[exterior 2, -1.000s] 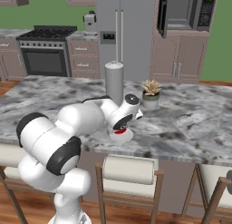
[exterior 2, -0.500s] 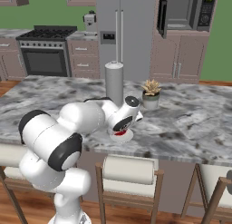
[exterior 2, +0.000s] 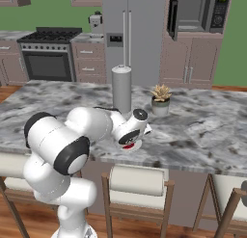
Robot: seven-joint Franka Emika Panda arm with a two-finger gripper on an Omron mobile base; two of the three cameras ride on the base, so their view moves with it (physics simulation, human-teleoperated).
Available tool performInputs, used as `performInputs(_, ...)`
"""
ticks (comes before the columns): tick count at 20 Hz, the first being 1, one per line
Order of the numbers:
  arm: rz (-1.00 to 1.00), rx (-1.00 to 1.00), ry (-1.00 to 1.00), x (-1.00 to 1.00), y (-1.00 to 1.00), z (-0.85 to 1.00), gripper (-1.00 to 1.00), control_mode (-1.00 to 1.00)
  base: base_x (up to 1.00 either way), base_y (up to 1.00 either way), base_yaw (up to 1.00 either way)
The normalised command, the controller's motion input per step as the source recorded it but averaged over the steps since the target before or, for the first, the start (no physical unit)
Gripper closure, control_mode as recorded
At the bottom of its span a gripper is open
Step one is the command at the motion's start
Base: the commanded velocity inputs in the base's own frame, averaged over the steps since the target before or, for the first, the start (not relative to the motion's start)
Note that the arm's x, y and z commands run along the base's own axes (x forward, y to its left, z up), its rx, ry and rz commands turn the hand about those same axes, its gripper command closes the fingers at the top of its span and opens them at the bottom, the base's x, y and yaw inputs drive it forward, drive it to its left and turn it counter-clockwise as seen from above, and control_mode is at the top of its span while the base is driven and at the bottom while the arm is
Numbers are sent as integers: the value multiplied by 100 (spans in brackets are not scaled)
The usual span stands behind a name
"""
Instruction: Pick the cup of tea, navigate to the dining table, and place it on the saucer.
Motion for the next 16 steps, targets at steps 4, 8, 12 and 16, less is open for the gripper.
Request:
performInputs(4, 0, 0, 0, 1, 0, -3, 100, -100, 0, 0, 0)
performInputs(8, 0, 0, 0, 16, 0, 0, 100, -100, 0, 0, 0)
performInputs(12, 0, 2, 0, 22, 0, 0, 100, -100, 0, 0, 0)
performInputs(16, -2, 1, 0, 14, -1, -7, 100, -100, 0, 0, 0)
